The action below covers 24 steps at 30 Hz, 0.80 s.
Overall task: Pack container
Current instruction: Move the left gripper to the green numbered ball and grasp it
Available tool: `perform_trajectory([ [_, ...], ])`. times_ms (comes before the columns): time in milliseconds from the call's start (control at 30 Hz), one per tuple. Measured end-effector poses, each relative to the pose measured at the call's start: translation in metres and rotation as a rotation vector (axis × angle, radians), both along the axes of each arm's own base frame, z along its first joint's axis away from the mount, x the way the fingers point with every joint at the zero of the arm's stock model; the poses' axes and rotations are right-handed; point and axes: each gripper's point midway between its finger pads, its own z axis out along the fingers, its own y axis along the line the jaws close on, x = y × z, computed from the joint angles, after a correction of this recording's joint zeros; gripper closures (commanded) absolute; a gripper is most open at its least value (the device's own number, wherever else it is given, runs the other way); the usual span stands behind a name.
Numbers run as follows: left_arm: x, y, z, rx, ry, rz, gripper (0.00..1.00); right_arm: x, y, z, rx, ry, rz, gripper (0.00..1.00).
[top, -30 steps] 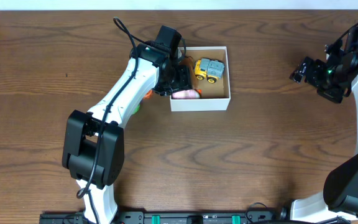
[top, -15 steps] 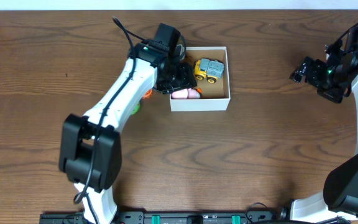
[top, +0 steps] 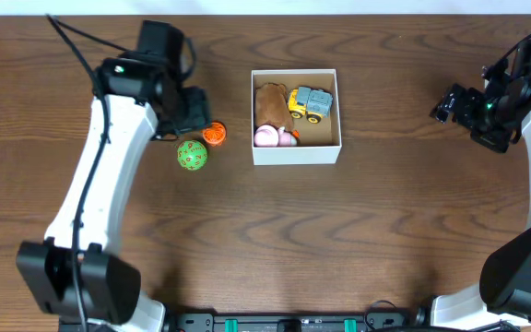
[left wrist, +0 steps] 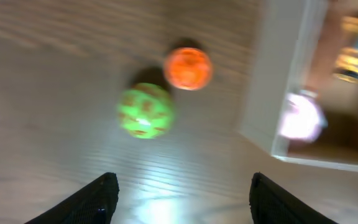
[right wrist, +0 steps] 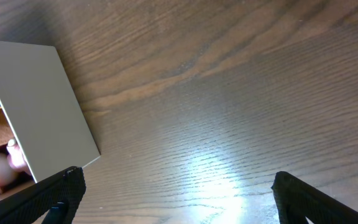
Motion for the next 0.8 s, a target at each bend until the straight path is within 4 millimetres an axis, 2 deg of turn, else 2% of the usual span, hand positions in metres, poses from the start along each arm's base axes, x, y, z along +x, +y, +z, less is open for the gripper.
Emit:
perform_trajectory([
  [133,-0.001,0.024,-0.041,0.047,0.115,0.047,0.30,0.000,0.000,0.000,0.000,0.000,0.000,0.01],
  [267,-0.005,0.025,-0.083,0.068,0.240,0.042,0.30,0.000,0.000,0.000,0.000,-0.001,0.000,0.01],
  [400,-0.008,0.025,-0.116,0.081,0.334,0.037,0.30,0.000,0.000,0.000,0.000,-0.001,0.000,0.01],
  [567,-0.008,0.022,-0.142,0.078,0.393,0.033,0.30,0.001,0.000,0.000,-0.001,-0.005,0.000,0.01],
  [800,-0.004,0.013,-0.150,0.052,0.389,0.007,0.30,0.001,0.000,0.000,-0.001,-0.005,0.000,0.01],
])
